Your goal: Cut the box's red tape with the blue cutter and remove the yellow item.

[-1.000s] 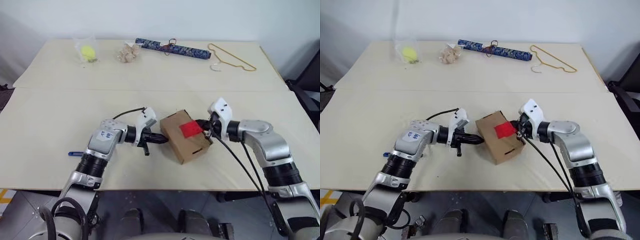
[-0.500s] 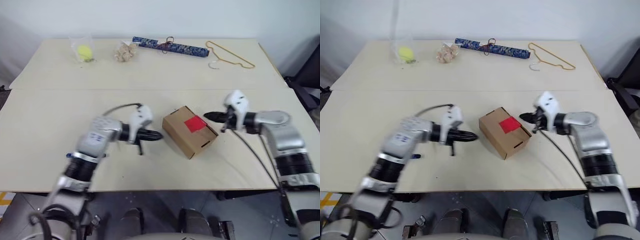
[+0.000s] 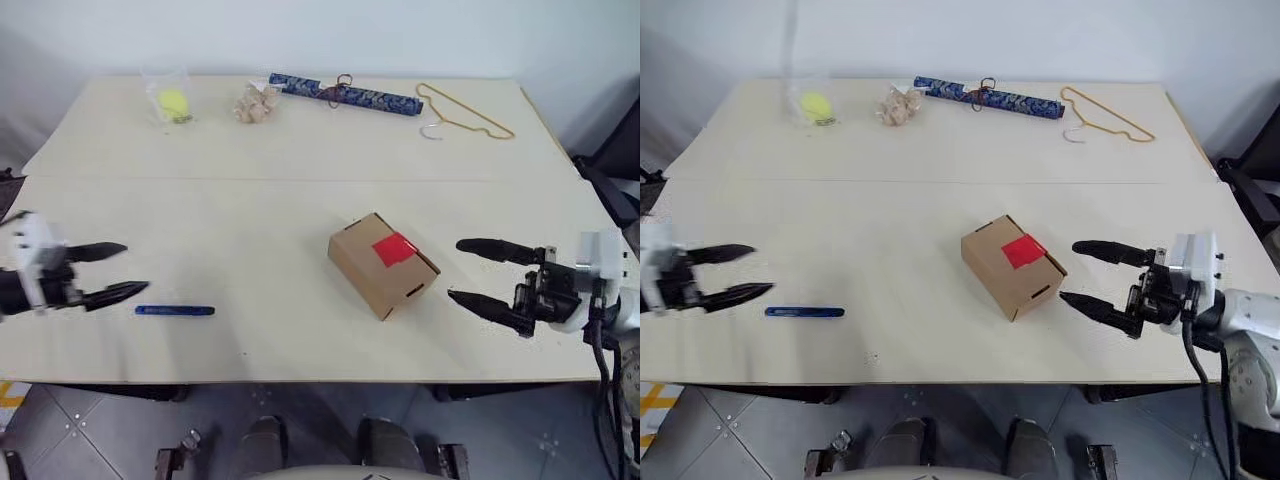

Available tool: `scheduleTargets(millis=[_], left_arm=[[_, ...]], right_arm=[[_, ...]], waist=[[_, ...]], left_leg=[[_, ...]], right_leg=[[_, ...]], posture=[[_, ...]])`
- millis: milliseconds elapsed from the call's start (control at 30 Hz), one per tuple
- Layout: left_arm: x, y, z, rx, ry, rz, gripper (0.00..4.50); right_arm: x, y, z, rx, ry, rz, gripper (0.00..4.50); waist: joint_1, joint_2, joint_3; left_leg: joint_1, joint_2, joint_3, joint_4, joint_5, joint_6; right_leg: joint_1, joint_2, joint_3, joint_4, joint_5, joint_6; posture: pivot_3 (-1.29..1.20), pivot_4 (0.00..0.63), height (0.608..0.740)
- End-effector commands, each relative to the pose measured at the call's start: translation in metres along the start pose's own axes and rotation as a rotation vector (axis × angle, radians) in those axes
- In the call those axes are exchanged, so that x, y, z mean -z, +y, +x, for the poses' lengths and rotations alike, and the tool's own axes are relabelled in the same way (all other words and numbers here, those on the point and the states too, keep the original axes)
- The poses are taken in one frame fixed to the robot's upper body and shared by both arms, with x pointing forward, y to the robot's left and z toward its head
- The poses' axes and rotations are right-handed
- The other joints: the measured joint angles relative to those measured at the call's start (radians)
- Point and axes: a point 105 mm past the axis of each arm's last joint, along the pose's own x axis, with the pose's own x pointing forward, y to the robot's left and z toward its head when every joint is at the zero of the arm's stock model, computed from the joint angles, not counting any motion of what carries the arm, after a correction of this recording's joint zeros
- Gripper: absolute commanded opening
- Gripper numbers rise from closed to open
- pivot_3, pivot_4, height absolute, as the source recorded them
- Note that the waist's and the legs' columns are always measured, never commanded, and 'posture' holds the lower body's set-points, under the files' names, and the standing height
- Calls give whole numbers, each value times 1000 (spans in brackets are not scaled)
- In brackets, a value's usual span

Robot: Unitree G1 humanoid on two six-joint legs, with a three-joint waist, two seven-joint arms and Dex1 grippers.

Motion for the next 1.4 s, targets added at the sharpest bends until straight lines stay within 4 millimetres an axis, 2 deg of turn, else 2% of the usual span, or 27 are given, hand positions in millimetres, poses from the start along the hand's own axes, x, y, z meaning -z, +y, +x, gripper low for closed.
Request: scheduleTargets(millis=[33, 67, 133, 233, 333, 500, 567, 800, 1000, 1100, 1400], left_arm=[[33, 15, -58, -141, 134, -37, 4500], [45, 16, -73, -166, 193, -68, 4500], [60, 16, -96, -202, 281, -104, 4500], [63, 9, -100, -130, 311, -100, 4500], [55, 3, -81, -9, 272, -27, 4500], [37, -10, -24, 204, 170, 86, 4500], [33, -12, -6, 237, 169, 139, 4500], [41, -27, 35, 391, 245, 239, 4500], [44, -34, 53, 460, 248, 255, 4500], [50, -39, 59, 487, 263, 254, 3926], [56, -53, 66, 558, 255, 250, 1434]], right_arm=[[-18, 25, 7, -55, -56, -36, 4188], [-20, 30, 10, -61, -69, -46, 4396], [-20, 39, 11, -94, -66, -75, 4452], [-19, 51, 13, -140, -63, -83, 4452], [-18, 61, 15, -178, -63, -82, 4452], [-16, 65, 12, -195, -41, -95, 4452], [-13, 68, 9, -212, -23, -93, 4452], [-7, 65, 5, -179, 20, -68, 4452], [-6, 66, 6, -172, 28, -58, 4452], [-5, 67, 7, -165, 32, -56, 4500], [-4, 68, 8, -157, 41, -55, 4500]], waist=[[-1, 0, 0], [-3, 0, 0], [-3, 0, 0], [3, -2, -1], [25, -3, -2], [27, -3, -2], [25, -4, -2], [7, -5, -3], [11, -6, -3], [16, -5, -3], [26, 3, -7]], left_leg=[[1, 1, 0, 0, -2, 0], [1, 1, 1, 0, -4, 2], [2, 4, 5, 0, -6, 5], [2, 6, 6, 0, -7, 4], [2, 7, 6, 1, -7, 4], [2, 7, 6, 2, -7, 3], [2, 8, 7, 2, -7, 3], [4, 10, 11, 2, -6, 0], [4, 10, 11, 3, -7, 2], [4, 10, 11, 3, -7, 2], [9, 10, 12, 4, -7, 3]], right_leg=[[0, 1, 0, 0, 0, -1], [0, 1, 0, 0, 0, -1], [-2, 1, 0, 0, 0, -1], [-2, 4, 0, 0, 1, -3], [-3, 4, 0, 0, 0, -3], [-2, 5, 1, 1, 1, -4], [-2, 6, 1, 5, 1, -4], [-3, 8, 6, 5, 1, -4], [-3, 8, 7, 5, 1, -4], [-3, 8, 7, 5, 1, -4], [-2, 8, 9, 5, 1, -5]], posture=[[0, 150, 740], [0, 150, 740], [0, 150, 740], [0, 150, 740], [0, 150, 740], [0, 150, 740], [0, 150, 740], [0, 150, 740], [0, 150, 740], [0, 150, 740], [0, 150, 740]])
